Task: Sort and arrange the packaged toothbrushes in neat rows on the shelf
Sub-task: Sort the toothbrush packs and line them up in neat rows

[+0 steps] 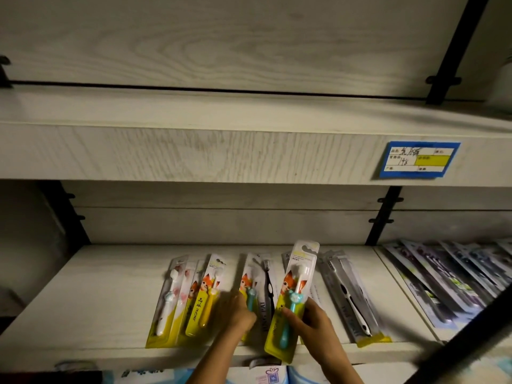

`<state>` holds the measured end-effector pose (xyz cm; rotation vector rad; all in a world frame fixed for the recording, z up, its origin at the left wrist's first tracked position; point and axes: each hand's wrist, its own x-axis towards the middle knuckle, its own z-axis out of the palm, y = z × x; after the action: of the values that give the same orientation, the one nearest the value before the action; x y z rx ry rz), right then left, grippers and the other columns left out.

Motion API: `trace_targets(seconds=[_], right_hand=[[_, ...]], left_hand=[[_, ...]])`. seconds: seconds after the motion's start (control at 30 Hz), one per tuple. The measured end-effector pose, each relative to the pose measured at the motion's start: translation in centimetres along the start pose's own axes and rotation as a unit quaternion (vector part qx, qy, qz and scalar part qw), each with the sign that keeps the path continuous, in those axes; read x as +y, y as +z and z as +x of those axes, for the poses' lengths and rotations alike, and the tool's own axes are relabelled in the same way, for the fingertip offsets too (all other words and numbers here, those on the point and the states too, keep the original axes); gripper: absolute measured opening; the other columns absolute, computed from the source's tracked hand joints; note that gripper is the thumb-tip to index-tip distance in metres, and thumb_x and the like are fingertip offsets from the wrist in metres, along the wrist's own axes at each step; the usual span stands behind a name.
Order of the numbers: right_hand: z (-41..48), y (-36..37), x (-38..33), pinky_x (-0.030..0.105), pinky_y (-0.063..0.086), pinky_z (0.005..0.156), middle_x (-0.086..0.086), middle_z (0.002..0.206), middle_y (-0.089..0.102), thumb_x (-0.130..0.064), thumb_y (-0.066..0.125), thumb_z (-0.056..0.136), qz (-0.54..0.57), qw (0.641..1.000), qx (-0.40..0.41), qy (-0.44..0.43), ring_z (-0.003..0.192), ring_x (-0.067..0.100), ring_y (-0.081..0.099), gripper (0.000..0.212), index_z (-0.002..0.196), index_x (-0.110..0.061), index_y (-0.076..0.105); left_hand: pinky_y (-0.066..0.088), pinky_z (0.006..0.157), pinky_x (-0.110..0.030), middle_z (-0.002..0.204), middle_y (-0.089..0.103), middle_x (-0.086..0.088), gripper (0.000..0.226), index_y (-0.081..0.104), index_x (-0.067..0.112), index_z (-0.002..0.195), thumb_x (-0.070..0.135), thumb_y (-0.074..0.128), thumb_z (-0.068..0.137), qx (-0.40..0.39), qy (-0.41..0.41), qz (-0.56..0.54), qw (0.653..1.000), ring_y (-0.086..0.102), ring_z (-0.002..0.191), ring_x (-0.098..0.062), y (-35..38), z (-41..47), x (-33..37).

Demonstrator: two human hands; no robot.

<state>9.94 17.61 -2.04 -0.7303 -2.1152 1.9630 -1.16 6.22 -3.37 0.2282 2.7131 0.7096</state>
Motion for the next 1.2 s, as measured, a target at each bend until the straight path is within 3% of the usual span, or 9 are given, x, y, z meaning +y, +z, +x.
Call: trace_targets(seconds=[0.1,0.17,0.2,0.27,0.4,0.5,0.57,0.97,1.2], right_hand=[[0.2,0.0,-0.1,0.029,0.057,0.082,0.003,0.1,0.071,-0.016,0.068,0.082,0.01,1.0,-0.005,-0.009,0.092,0.014,0.069,0.031,0.111,-0.018,0.058],[0.3,0.1,-0.3,0.029,0.058,0.078,0.006,0.096,0.073,-0.014,0.07,0.081,0.026,0.999,-0.009,-0.018,0.088,0.017,0.071,0.03,0.11,-0.015,0.06],[0.3,0.2,-0.4,0.03,0.058,0.077,0.007,0.094,0.074,-0.014,0.07,0.08,0.035,0.999,-0.011,-0.025,0.087,0.018,0.071,0.03,0.109,-0.014,0.061],[0.3,0.8,-0.6,0.03,0.058,0.076,0.009,0.092,0.074,-0.015,0.071,0.08,0.038,0.998,-0.014,-0.039,0.085,0.019,0.072,0.029,0.107,-0.011,0.062],[-0.2,2.6,-1.3,0.026,0.056,0.063,0.008,0.082,0.074,-0.024,0.069,0.08,0.021,0.997,-0.024,-0.067,0.077,0.022,0.07,0.023,0.099,-0.013,0.065],[-0.5,4.6,-1.8,0.017,0.05,0.057,0.007,0.081,0.073,-0.027,0.067,0.079,0.025,0.996,-0.043,-0.072,0.072,0.014,0.069,0.024,0.097,-0.012,0.065],[-0.6,6.2,-2.0,0.02,0.054,0.064,0.008,0.086,0.074,-0.02,0.065,0.082,0.035,0.995,-0.062,-0.066,0.079,0.016,0.071,0.02,0.1,-0.01,0.065],[-1.7,23.7,-3.1,0.018,0.053,0.062,0.004,0.084,0.073,-0.016,0.063,0.085,0.03,0.997,-0.029,-0.062,0.073,0.01,0.07,0.012,0.096,-0.011,0.066],[2.0,31.7,-4.1,0.03,0.056,0.079,0.008,0.106,0.067,-0.038,0.061,0.087,-0.242,0.97,0.006,-0.028,0.095,0.02,0.066,0.035,0.112,-0.013,0.057]], left_hand=[[0.042,0.082,-0.011,0.141,0.04,-0.01,0.063,0.013,0.005,0.145,0.023,0.047,0.096,0.027,0.035,-0.05,0.998,0.048,0.119,-0.016,0.0,-1.1,-1.1],[0.037,0.071,-0.009,0.133,0.048,-0.009,0.059,0.022,0.003,0.143,0.029,0.047,0.096,0.052,0.063,-0.147,0.986,0.053,0.106,-0.015,-0.4,-2.1,-2.2],[0.037,0.077,-0.012,0.132,0.049,-0.009,0.057,0.027,0.002,0.141,0.026,0.05,0.094,0.064,0.076,-0.213,0.972,0.052,0.108,-0.017,-0.6,-2.3,-3.0],[0.042,0.086,-0.019,0.13,0.053,-0.01,0.049,0.041,0.005,0.135,0.017,0.057,0.09,0.051,0.078,-0.368,0.925,0.054,0.11,-0.019,-1.5,-2.7,-4.5],[0.048,0.076,-0.022,0.111,0.067,-0.008,0.039,0.057,0.011,0.119,0.011,0.067,0.081,0.001,0.057,-0.56,0.827,0.062,0.094,-0.015,-4.0,-3.5,-7.3],[0.048,0.08,-0.032,0.107,0.068,-0.011,0.05,0.06,0.011,0.112,0.02,0.08,0.067,0.009,0.053,-0.585,0.81,0.063,0.093,-0.021,-5.7,-4.3,-9.4],[0.048,0.078,-0.032,0.102,0.07,-0.01,0.034,0.061,0.01,0.109,0.012,0.071,0.076,0.012,0.054,-0.599,0.799,0.063,0.089,-0.019,-6.7,-4.8,-10.9],[0.047,0.055,-0.011,0.073,0.068,0.001,0.013,0.06,0.006,0.09,-0.005,0.058,0.083,0.022,0.083,-0.579,0.811,0.063,0.064,0.0,-16.3,-3.5,-25.5],[0.049,0.058,-0.012,0.077,0.069,-0.002,0.014,0.062,0.005,0.092,-0.005,0.059,0.083,0.012,0.077,-0.573,0.816,0.064,0.065,-0.002,-20.2,-2.4,-31.0]])
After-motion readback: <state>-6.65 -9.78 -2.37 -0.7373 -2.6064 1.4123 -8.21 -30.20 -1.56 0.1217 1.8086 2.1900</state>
